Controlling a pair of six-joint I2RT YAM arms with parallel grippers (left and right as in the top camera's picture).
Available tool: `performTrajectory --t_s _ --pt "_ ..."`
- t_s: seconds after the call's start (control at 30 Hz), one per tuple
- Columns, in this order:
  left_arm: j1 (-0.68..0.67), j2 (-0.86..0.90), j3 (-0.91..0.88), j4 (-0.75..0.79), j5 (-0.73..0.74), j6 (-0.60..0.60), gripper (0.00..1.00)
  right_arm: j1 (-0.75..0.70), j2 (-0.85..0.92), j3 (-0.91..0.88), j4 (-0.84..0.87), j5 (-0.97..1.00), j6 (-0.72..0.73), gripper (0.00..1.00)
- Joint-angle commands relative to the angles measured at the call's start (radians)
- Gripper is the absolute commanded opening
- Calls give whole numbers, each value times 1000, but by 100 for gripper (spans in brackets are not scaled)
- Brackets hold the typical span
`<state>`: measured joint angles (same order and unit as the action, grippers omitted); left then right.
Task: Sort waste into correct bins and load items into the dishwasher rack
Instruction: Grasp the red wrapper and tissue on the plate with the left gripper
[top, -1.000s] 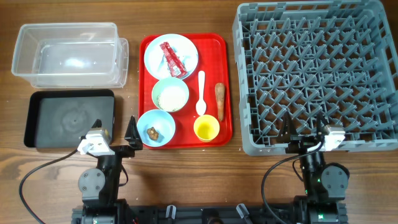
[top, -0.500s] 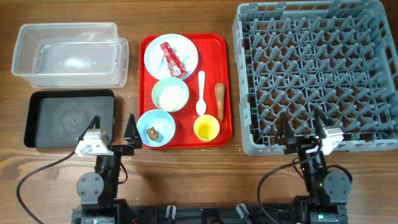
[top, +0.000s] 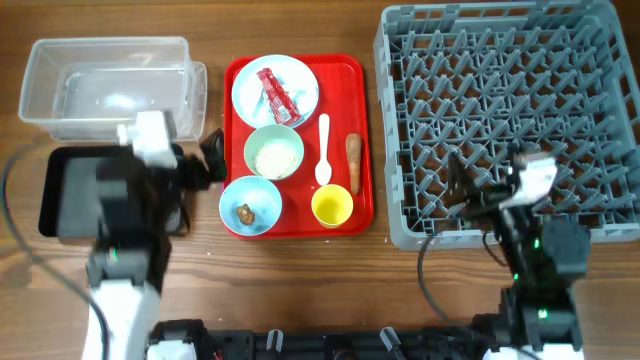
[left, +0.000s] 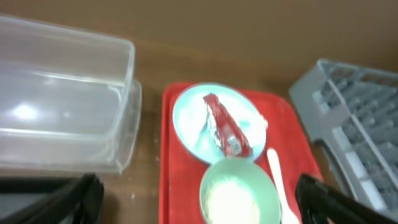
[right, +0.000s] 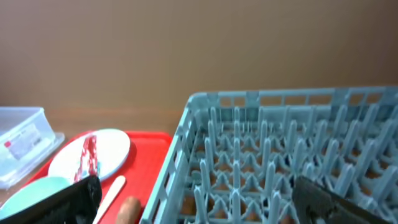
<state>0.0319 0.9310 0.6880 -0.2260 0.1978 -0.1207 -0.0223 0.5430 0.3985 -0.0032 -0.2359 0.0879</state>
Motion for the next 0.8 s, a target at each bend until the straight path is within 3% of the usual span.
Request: performTrajectory --t_s 0.0,0.1,0.17,0.23,0.37,0.5,0.6,0.77 --pt "-47 322 352 -166 30 26 100 6 126 116 -50 -45 -7 100" --pt "-116 607 700 -409 9 39 100 6 249 198 -130 -89 0 100" --pt "-181 830 1001 -637 -86 39 100 6 348 249 -207 -104 19 100" --pt "-225 966 1155 -722 -141 39 100 6 396 264 -226 -138 19 100" --pt "-309 1114 1182 -601 -117 38 100 6 469 264 -228 -165 26 100" --pt "-333 1159 1182 -577 -129 34 100 6 480 264 -245 -166 54 100" --pt "-328 1224 1182 -554 -184 -92 100 6 481 264 -245 -167 54 100" --pt "-329 1351 1182 -501 -192 -150 100 6 481 264 -244 -166 77 100"
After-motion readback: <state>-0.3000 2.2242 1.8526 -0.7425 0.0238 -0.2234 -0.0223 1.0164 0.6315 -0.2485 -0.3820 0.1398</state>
